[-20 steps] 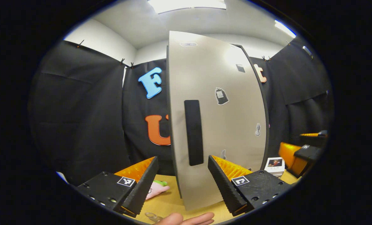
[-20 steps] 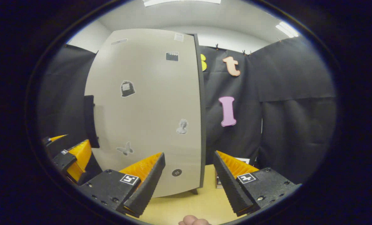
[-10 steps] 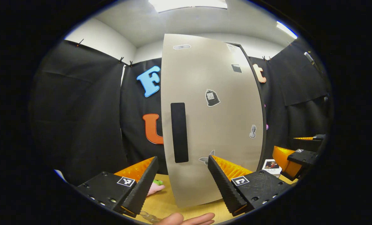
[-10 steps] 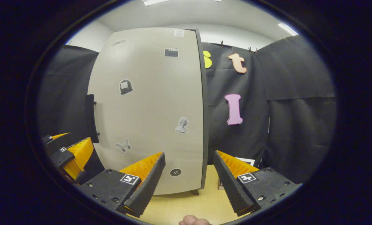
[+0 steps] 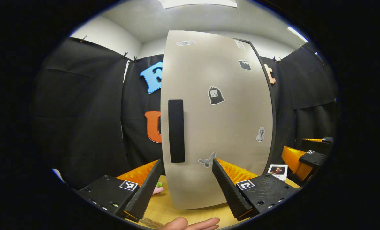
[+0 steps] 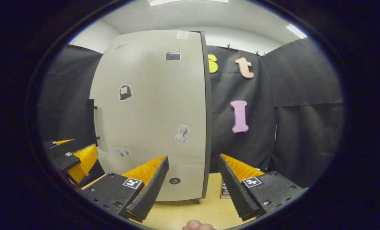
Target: Open the cabinet door with the right hand, grasp the bottle in the cabinet with the left hand and place it on the coaster, then close the cabinet door with the right hand.
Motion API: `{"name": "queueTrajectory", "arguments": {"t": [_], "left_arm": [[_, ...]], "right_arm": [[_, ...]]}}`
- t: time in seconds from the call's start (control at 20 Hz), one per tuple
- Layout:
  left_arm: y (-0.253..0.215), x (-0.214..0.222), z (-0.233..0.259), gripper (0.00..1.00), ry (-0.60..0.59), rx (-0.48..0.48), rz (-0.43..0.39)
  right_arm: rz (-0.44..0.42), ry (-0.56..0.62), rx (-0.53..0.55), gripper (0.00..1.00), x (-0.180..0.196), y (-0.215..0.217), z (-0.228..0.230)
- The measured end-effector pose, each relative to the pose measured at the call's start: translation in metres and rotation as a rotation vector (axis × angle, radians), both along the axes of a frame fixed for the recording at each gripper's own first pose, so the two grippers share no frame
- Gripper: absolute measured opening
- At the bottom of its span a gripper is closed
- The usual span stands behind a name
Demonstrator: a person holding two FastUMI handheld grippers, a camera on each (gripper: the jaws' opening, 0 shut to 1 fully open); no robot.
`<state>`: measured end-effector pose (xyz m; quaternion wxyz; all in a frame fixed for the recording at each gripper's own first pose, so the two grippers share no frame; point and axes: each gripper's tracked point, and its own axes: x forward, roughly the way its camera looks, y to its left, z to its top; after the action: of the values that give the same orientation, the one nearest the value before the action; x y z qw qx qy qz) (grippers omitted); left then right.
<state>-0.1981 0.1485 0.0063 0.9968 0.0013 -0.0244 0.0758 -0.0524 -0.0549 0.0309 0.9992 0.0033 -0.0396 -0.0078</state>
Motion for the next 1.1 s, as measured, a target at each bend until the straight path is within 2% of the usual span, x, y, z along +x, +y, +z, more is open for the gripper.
{"name": "queueTrajectory", "arguments": {"t": [0.05, 0.1, 0.15, 0.45, 0.5, 0.55, 0.6, 0.65, 0.75, 0.8, 0.85, 1.0, 1.1], "left_arm": [[0.002, -0.003, -0.002, 0.96, 0.006, 0.008, 0.008], [0.003, -0.005, -0.004, 0.96, 0.011, 0.013, 0.014], [0.004, -0.007, -0.006, 0.96, 0.016, 0.014, 0.019], [0.009, -0.023, -0.011, 0.96, 0.005, 0.003, 0.036], [0.012, -0.026, -0.012, 0.96, 0.005, 0.001, 0.042], [0.015, -0.031, -0.014, 0.96, 0.012, -0.002, 0.044], [0.018, -0.035, -0.016, 0.96, 0.015, -0.011, 0.04], [0.021, -0.037, -0.015, 0.96, 0.012, -0.016, 0.042], [0.026, -0.04, -0.022, 1.0, 0.027, -0.026, 0.042], [0.027, -0.041, -0.025, 0.96, 0.036, -0.032, 0.039], [0.03, -0.04, -0.027, 0.96, 0.04, -0.033, 0.04], [0.029, -0.04, -0.027, 0.96, 0.041, -0.034, 0.032], [0.03, -0.039, -0.027, 0.96, 0.041, -0.036, 0.027]], "right_arm": [[0.009, 0.001, -0.005, 0.99, 0.0, 0.001, -0.002], [0.018, 0.013, -0.003, 0.99, 0.001, 0.004, -0.005], [0.032, 0.032, 0.001, 0.95, 0.002, 0.008, -0.011], [0.076, 0.074, -0.011, 0.95, -0.002, 0.021, -0.022], [0.083, 0.074, -0.018, 0.99, -0.002, 0.027, -0.022], [0.091, 0.079, -0.024, 0.95, 0.0, 0.032, -0.027], [0.106, 0.083, -0.029, 0.95, -0.002, 0.039, -0.032], [0.118, 0.076, -0.035, 1.0, -0.004, 0.045, -0.034], [0.122, 0.072, -0.053, 0.99, -0.005, 0.051, -0.036], [0.123, 0.072, -0.056, 0.95, -0.006, 0.052, -0.037], [0.122, 0.072, -0.055, 0.99, -0.006, 0.053, -0.037], [0.116, 0.088, -0.056, 0.95, -0.005, 0.052, -0.04], [0.119, 0.094, -0.056, 1.0, -0.003, 0.055, -0.041]]}}
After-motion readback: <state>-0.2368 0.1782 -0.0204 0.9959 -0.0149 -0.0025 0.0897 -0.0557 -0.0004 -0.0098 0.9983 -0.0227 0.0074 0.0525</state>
